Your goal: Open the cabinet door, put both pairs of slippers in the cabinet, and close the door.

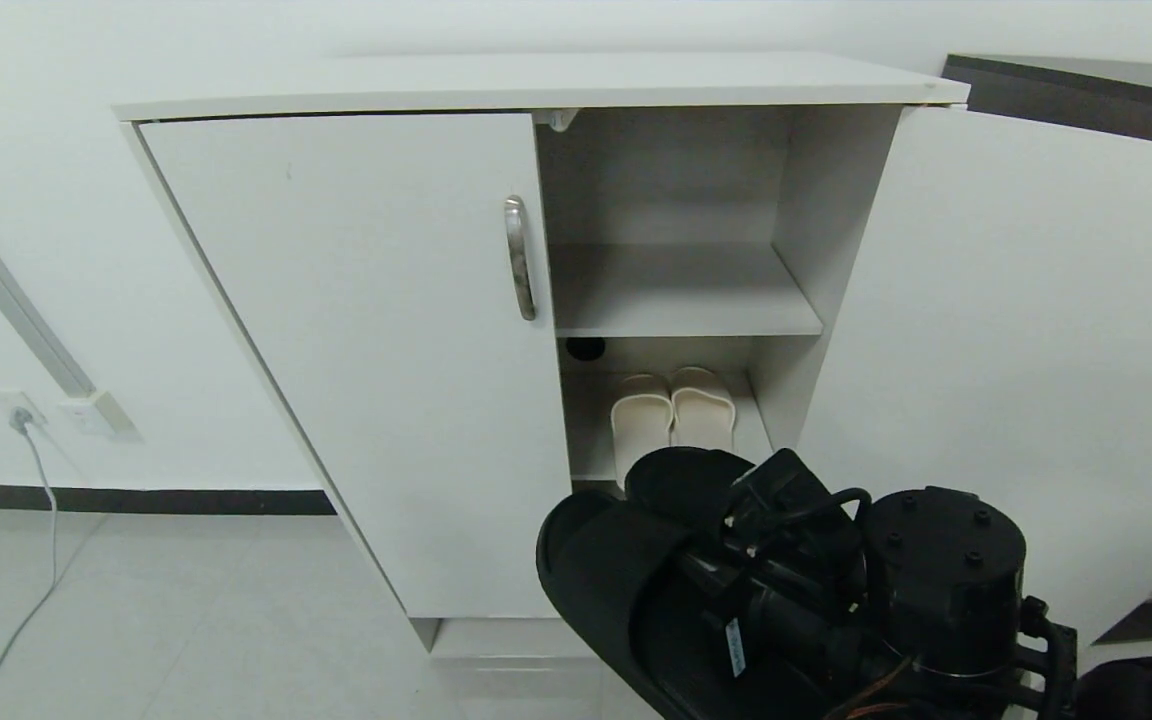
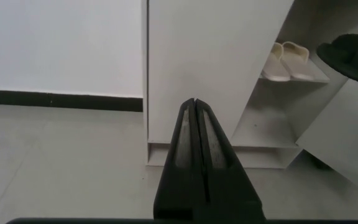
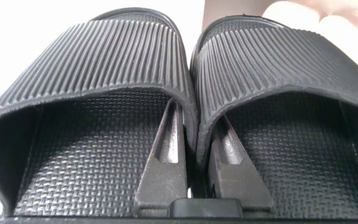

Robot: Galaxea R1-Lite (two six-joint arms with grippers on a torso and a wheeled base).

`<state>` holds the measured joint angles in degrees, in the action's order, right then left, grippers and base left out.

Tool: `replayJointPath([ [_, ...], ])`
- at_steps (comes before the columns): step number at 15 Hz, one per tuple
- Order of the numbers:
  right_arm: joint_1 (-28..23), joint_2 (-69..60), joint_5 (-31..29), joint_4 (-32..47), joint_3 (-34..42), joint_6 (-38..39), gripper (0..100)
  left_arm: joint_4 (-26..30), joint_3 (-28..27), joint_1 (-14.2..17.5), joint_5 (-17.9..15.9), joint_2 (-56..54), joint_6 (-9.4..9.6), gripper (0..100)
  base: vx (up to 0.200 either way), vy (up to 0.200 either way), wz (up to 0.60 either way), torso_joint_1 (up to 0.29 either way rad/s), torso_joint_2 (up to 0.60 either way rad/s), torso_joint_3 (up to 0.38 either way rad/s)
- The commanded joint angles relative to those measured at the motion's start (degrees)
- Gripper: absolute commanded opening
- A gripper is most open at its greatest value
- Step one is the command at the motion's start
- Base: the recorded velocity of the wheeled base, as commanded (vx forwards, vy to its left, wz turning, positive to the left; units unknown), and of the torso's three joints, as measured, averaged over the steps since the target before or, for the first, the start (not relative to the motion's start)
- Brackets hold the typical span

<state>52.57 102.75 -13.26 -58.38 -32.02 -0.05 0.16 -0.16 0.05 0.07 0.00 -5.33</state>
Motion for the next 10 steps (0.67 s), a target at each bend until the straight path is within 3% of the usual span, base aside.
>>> replayJointPath([
  [1, -0.01, 0.43, -0.18, -0.07, -0.49, -0.13, 0, 0.02, 0.07, 0.04, 0.10, 0.00, -0.03, 0, 0.000, 0.000, 0.00, 0.000, 0.00, 0.000],
  [3, -0.01, 1.57, -3.35, 0.99, -4.36, 0.22, 0, 0.02, 0.07, 0.04, 0.10, 0.00, -0.03, 0, 0.000, 0.000, 0.00, 0.000, 0.00, 0.000],
  [6, 0.17, 3.77, -14.60, 9.51, -13.59, 3.30, 0, 0.02, 0.07, 0.04, 0.01, 0.00, 0.05, 0, 0.000, 0.000, 0.00, 0.000, 0.00, 0.000],
  [10, 2.19, 3.68, -24.35, 31.22, -27.83, 9.63, 0, 0.02, -0.02, 0.04, 0.10, 0.00, -0.03, 0, 0.000, 0.000, 0.00, 0.000, 0.00, 0.000],
])
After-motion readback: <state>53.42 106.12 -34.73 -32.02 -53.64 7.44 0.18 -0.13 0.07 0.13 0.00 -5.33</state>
